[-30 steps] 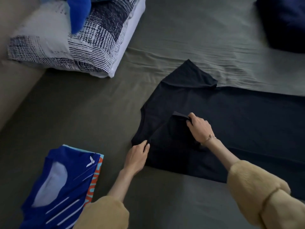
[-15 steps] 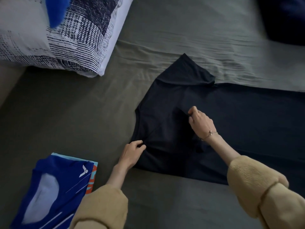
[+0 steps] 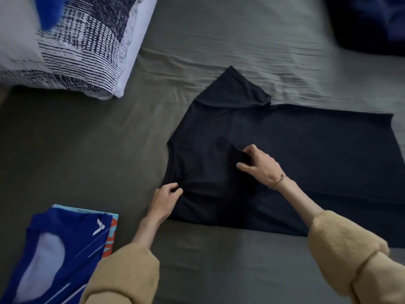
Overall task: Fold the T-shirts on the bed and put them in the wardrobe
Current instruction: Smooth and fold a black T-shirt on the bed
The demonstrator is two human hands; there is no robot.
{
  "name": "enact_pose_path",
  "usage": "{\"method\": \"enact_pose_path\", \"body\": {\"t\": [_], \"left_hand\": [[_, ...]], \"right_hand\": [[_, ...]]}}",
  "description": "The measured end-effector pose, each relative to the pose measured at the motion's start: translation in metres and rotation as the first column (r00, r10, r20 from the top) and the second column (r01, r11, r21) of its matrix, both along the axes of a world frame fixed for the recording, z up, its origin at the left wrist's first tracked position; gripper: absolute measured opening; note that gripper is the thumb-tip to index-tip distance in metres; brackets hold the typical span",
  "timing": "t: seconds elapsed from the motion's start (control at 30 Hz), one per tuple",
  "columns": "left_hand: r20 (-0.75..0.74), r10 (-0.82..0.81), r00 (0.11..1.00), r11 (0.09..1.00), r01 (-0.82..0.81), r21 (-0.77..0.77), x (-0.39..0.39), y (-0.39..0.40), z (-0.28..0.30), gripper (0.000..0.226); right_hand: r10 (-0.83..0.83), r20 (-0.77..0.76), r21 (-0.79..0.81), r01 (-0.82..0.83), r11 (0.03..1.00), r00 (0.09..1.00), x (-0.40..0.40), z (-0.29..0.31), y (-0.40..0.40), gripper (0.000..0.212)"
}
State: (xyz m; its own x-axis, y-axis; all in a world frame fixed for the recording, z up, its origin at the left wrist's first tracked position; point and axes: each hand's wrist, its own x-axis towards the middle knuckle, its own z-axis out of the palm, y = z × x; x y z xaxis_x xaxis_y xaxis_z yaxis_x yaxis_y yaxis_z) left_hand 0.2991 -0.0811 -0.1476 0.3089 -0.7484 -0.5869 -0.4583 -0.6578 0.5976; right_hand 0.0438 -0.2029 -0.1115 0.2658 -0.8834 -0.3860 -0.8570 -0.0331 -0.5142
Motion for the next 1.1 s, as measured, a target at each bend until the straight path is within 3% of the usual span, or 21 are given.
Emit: {"method": "enact_pose_path", "body": {"t": [0.07, 0.1, 0.27, 0.3, 0.4, 0.5, 0.57, 0.67, 0.77, 0.87, 1.0, 1.1], "left_hand": [[0.006, 0.008, 1.000, 1.000, -0.008, -0.002, -0.002, 0.001, 0.001, 0.044], [0.013, 0.009, 1.000, 1.000, -0.009, -0.003, -0.003, 0.001, 0.001, 0.044], [0.041, 0.005, 0.999, 1.000, -0.005, 0.006, -0.005, 0.001, 0.002, 0.045], [0.044, 0.003, 0.999, 1.000, -0.003, 0.007, -0.006, 0.002, 0.003, 0.045], [0.070, -0.003, 0.998, 1.000, 0.003, -0.010, -0.008, 0.003, 0.002, 0.045], [0.106, -0.003, 0.994, 1.000, 0.006, -0.024, -0.010, 0.004, 0.005, 0.037], [0.228, -0.036, 0.973, 0.998, 0.046, -0.037, -0.016, 0.004, 0.010, 0.017], [0.528, -0.065, 0.847, 0.995, 0.096, -0.032, -0.032, 0.001, 0.019, 0.019], [0.630, -0.100, 0.770, 0.969, 0.218, -0.113, -0.045, -0.014, 0.017, 0.038], [0.534, -0.210, 0.819, 0.938, 0.323, -0.126, -0.052, -0.043, 0.016, 0.051], [0.261, -0.238, 0.936, 0.958, 0.271, -0.096, -0.057, -0.072, 0.021, 0.061], [0.168, -0.175, 0.970, 0.975, 0.194, -0.109, -0.052, -0.077, 0.021, 0.030]], "right_hand": [[0.103, -0.194, 0.038, -0.097, 0.995, 0.976, -0.005, 0.005, 0.008, 0.067], [0.123, -0.244, 0.042, -0.116, 0.992, 0.962, -0.006, 0.005, 0.010, 0.070], [-0.120, -0.060, -0.135, 0.111, 0.985, 0.991, -0.012, -0.001, 0.014, 0.040], [-0.133, -0.040, -0.124, 0.127, 0.984, 0.990, -0.013, 0.000, 0.015, 0.033], [-0.141, -0.128, 0.009, 0.143, 0.990, 0.982, -0.012, 0.001, 0.017, 0.048], [-0.158, -0.162, 0.064, 0.170, 0.983, 0.974, -0.008, -0.009, 0.016, 0.043], [-0.221, -0.045, 0.072, 0.224, 0.972, 0.974, -0.006, -0.014, 0.015, 0.032], [-0.223, -0.005, 0.040, 0.223, 0.974, 0.975, -0.004, -0.017, 0.015, 0.028], [-0.217, -0.009, 0.068, 0.217, 0.974, 0.976, -0.007, -0.018, 0.012, 0.037], [-0.165, -0.003, 0.139, 0.164, 0.977, 0.986, -0.014, -0.017, 0.007, 0.048], [-0.137, 0.045, 0.113, 0.131, 0.985, 0.990, -0.023, -0.012, 0.007, 0.046], [-0.117, 0.162, -0.041, 0.125, 0.991, 0.980, -0.028, -0.005, 0.014, 0.041]]}}
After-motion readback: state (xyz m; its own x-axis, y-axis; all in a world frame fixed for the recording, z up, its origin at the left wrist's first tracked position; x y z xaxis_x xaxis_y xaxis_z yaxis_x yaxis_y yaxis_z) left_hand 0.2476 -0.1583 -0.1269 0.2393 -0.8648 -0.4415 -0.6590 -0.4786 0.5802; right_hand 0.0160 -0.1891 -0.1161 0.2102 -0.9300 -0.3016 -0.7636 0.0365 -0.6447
